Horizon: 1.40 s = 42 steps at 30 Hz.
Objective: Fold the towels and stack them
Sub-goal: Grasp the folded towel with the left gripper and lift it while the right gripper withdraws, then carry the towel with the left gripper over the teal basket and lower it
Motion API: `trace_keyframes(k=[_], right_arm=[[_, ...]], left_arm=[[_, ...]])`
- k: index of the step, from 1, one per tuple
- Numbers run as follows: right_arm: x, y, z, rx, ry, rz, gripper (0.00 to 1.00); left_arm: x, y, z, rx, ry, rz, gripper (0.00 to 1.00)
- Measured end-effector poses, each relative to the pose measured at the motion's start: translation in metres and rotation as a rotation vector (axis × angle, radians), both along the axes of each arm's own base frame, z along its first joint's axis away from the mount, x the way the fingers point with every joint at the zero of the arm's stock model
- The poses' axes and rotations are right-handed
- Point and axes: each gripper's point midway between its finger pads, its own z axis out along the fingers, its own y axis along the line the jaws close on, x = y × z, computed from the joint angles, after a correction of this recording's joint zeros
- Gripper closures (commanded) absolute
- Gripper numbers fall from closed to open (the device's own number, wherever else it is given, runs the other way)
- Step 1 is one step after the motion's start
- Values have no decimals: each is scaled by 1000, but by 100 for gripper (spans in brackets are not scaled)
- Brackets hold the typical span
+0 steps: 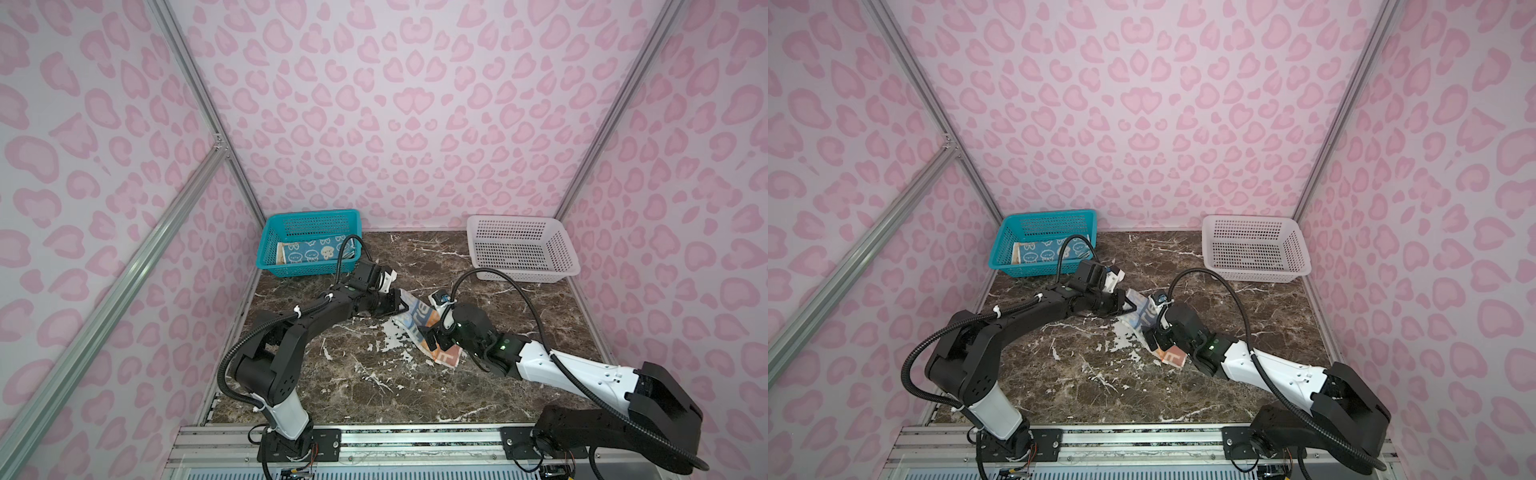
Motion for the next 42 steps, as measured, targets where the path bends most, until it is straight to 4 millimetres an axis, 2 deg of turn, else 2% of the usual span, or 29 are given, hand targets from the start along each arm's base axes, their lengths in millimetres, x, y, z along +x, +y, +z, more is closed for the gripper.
trace_keyframes(k=[5, 9, 13, 16, 21, 27, 35, 42], right_arm=[[12, -16, 19, 54, -35, -101, 1], [22, -32, 29, 92, -47, -181, 1], [34, -49, 31, 131, -33, -258, 1], [36, -46, 33, 140, -26, -245, 1], [40, -40, 36, 142, -18, -233, 1], [44, -33, 33, 131, -5, -215, 1], [53, -21, 36, 106, -12, -180, 1], [59, -8, 36, 102, -2, -141, 1]], left_arm=[[30, 9, 40, 50, -139, -15, 96], [64, 22, 80, 85, -283, -2, 97], [100, 48, 100, 107, -349, 50, 97], [129, 65, 114, 95, -382, 75, 97], [169, 88, 126, 60, -421, 93, 97], [202, 118, 129, 58, -456, 116, 97], [227, 167, 131, 85, -472, 187, 97], [242, 192, 132, 116, -486, 212, 97]])
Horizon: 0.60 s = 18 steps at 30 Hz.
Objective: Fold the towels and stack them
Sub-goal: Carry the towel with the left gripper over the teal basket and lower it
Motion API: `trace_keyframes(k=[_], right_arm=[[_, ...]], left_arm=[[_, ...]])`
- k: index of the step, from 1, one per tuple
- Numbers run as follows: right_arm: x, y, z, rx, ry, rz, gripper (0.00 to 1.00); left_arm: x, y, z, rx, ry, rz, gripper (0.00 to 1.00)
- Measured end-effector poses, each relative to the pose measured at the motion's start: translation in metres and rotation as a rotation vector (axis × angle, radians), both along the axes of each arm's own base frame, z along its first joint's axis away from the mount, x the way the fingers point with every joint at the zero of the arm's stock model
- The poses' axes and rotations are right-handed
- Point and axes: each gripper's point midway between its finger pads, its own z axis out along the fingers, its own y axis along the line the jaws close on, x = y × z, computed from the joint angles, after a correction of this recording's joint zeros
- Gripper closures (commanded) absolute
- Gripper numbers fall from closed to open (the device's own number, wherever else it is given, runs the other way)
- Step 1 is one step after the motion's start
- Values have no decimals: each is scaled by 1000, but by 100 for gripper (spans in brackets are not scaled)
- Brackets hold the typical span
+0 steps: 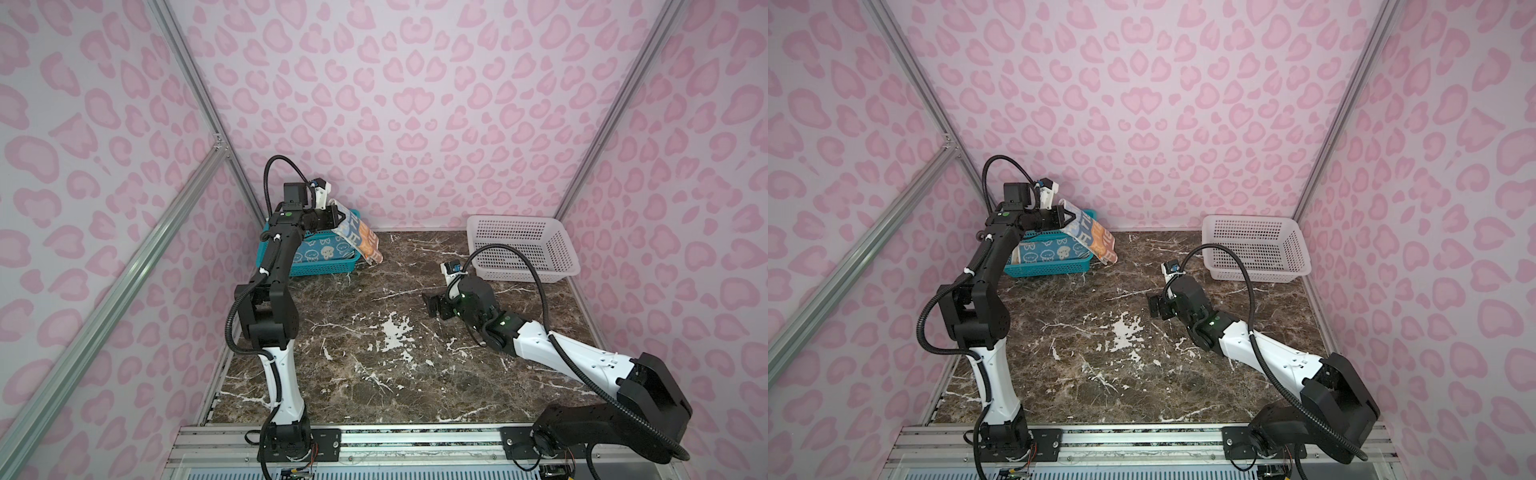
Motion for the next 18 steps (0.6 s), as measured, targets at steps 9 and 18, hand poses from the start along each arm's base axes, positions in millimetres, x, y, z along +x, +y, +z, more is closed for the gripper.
trace_keyframes(k=[9, 18], right_arm=[[0, 1, 0, -7, -2, 14, 1], [-1, 4, 0, -5, 11, 26, 1]], left_arm=[[7, 42, -30, 33, 70, 84, 97], [12, 69, -53, 63, 106, 142, 97]])
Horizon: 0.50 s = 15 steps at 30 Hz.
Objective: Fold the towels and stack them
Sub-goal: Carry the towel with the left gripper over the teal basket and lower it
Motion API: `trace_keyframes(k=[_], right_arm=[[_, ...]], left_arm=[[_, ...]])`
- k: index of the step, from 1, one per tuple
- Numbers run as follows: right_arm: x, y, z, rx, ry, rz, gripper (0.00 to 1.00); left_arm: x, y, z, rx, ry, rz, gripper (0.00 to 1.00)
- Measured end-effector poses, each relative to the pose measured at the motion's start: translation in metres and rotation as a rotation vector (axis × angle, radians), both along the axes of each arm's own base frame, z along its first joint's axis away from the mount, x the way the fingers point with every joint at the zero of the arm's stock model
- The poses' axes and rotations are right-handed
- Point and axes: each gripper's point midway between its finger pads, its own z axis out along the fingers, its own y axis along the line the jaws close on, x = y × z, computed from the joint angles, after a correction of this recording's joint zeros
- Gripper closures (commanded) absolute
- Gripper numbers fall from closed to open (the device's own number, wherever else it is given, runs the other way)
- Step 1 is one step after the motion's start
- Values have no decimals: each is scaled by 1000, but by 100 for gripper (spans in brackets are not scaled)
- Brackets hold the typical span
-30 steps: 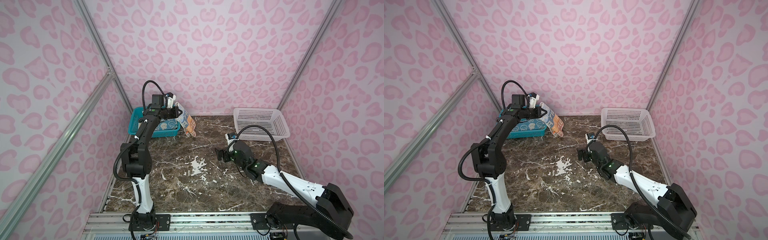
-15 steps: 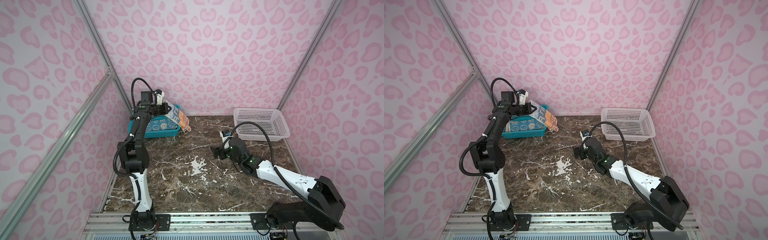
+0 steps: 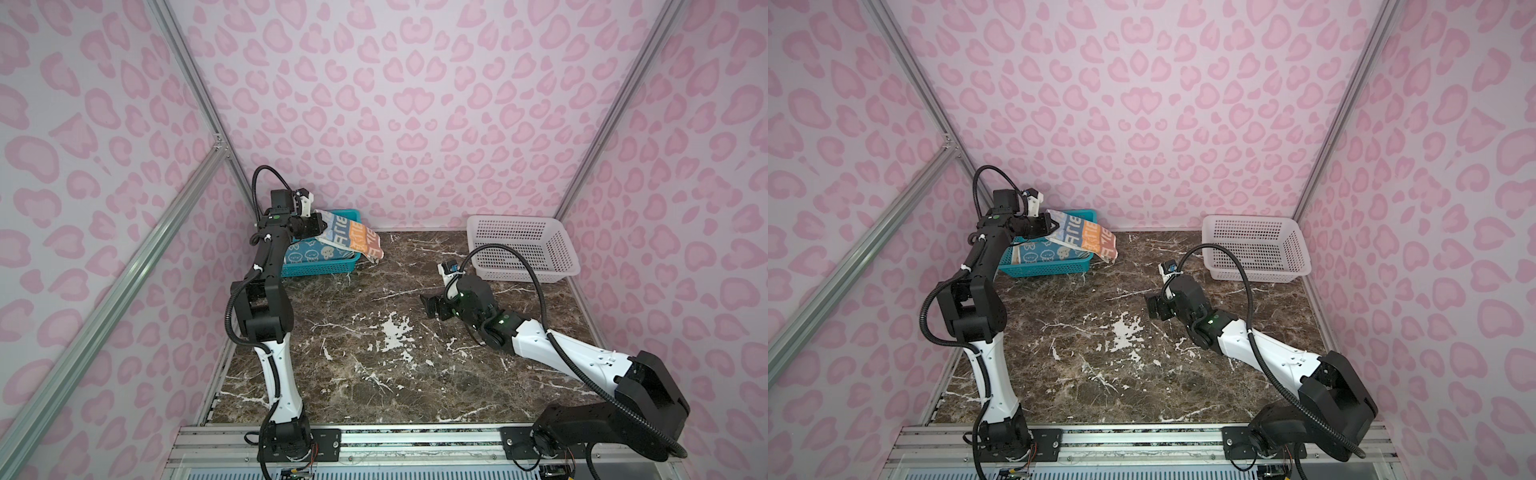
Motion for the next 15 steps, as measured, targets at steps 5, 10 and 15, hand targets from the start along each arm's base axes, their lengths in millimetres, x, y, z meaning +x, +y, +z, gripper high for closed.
trace_keyframes(k=[5, 10, 15], right_arm=[[-2, 1, 6, 8, -14, 14, 1], [-6, 4, 9, 24, -25, 44, 1], [-10, 7, 9, 31, -26, 75, 1]], left_arm=[[3, 20, -22, 13, 39, 42, 97], [1, 32, -40, 23, 76, 72, 97], [-1, 38, -51, 36, 98, 91, 97]])
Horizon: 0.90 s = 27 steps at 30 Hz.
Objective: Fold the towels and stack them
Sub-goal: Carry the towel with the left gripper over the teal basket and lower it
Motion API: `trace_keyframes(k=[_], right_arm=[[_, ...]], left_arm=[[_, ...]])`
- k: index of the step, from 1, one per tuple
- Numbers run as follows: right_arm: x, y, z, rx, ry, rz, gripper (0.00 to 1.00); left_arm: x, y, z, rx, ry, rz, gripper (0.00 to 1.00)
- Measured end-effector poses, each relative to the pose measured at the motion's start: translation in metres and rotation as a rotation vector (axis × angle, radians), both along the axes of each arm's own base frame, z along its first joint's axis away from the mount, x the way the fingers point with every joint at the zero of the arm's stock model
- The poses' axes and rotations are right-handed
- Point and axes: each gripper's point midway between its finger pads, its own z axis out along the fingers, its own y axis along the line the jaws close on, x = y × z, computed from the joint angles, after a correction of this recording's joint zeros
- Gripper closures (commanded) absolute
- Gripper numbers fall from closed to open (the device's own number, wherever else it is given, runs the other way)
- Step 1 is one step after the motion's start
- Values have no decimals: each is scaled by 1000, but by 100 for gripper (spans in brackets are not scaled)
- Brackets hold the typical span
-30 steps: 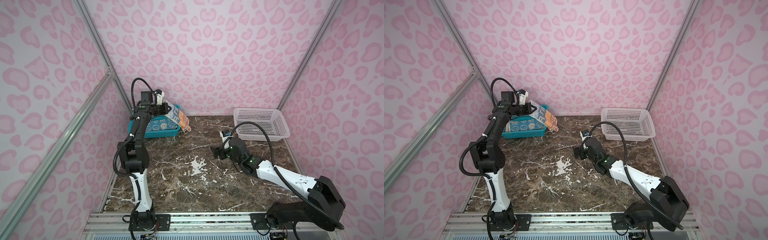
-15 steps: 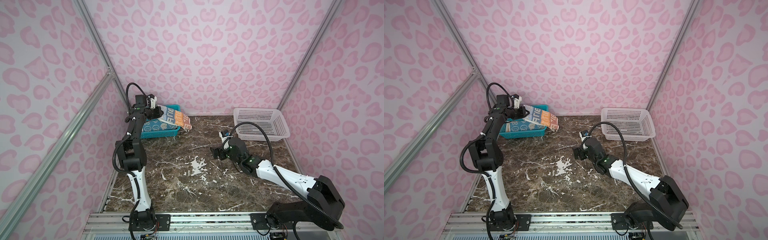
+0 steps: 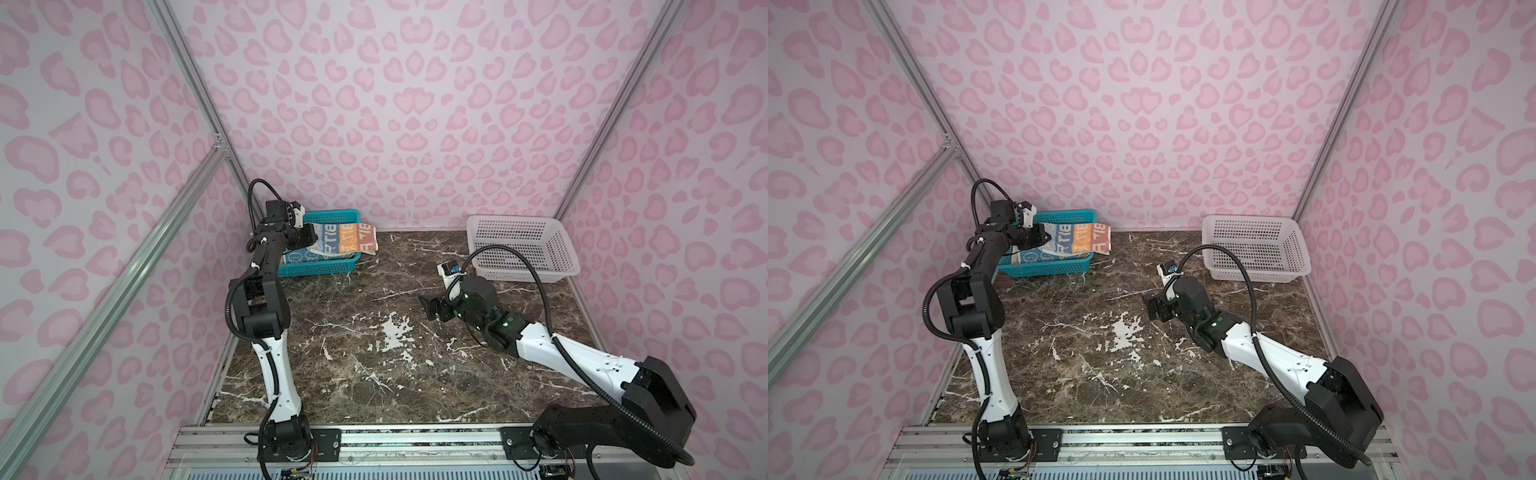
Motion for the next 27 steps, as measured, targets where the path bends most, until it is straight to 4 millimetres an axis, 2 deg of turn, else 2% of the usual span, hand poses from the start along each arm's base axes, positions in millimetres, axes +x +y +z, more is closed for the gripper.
trace_keyframes(k=[5, 19, 27], right_arm=[[0, 4, 4, 13, -11, 20, 1], [-2, 6, 4, 4, -19, 43, 1], [-3, 5, 7, 2, -26, 46, 1]], left_arm=[[1, 5, -5, 14, 7, 12, 97], [0, 37, -38, 48, 60, 67, 97], [5, 46, -39, 88, 55, 77, 97]])
